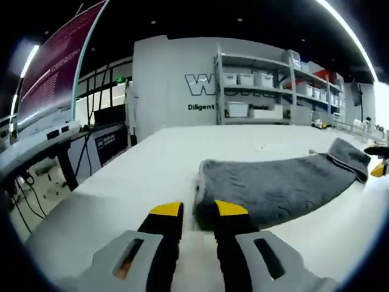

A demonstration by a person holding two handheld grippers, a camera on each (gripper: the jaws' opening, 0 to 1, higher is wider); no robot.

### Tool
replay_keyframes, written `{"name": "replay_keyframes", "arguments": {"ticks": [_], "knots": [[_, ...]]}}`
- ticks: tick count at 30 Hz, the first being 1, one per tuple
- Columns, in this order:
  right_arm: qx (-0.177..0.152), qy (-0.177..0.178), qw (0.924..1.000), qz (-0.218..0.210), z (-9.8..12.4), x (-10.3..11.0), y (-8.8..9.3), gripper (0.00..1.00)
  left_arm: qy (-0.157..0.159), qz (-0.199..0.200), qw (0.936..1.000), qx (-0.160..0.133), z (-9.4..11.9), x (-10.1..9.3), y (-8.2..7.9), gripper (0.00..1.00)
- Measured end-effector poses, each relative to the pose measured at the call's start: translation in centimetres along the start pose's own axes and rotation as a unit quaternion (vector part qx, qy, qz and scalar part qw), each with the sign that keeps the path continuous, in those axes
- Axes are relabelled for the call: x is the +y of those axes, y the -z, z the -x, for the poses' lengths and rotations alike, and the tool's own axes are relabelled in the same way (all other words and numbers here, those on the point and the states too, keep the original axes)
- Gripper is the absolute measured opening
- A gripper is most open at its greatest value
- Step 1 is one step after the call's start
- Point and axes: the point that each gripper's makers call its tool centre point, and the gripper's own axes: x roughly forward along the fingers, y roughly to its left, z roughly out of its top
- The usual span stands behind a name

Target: Open the folded towel by lifting each exposed corner and separating the folded layers until the towel lies flat within the target outline without major curled edges

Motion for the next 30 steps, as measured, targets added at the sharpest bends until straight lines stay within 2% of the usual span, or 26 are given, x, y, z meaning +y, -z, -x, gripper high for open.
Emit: {"name": "replay_keyframes", "arguments": {"ticks": [3,7,10,13,15,19,23,27,30], "knots": [[0.003,-0.004,1.0000,0.003,-0.1,0.2,0.1,0.78,0.006,0.006,1.0000,-0.003,0.3,-0.3,-0.3,0.46],[0.012,-0.013,0.9998,0.004,-0.4,0.7,0.5,0.79,0.074,0.032,0.9962,-0.033,0.4,-3.1,-1.5,0.71],[0.013,-0.019,0.9996,0.014,-0.4,1.1,0.5,0.78,0.128,0.033,0.9908,-0.029,0.4,-5.3,-1.5,0.82],[0.016,-0.027,0.9992,0.025,-0.4,1.6,0.6,0.76,0.152,0.032,0.9876,-0.020,0.1,-6.5,-1.3,0.90],[0.023,-0.031,0.9986,0.037,-0.6,2.0,0.8,0.74,0.157,0.020,0.9873,-0.009,-0.1,-7.0,-1.0,0.94],[0.028,-0.038,0.9978,0.046,-0.9,2.4,1.1,0.64,0.157,0.001,0.9876,-0.005,0.0,-7.3,-0.9,0.99],[0.030,-0.043,0.9970,0.058,-1.0,2.8,1.1,0.54,0.161,-0.002,0.9869,-0.009,0.0,-7.5,-1.0,0.99],[0.022,-0.043,0.9965,0.068,-1.1,2.8,0.9,0.36,0.162,-0.008,0.9867,-0.005,-0.2,-7.7,-0.9,0.99],[0.019,-0.046,0.9963,0.070,-1.1,3.0,0.8,0.30,0.161,-0.010,0.9870,-0.005,-0.3,-7.6,-1.0,0.99]]}}
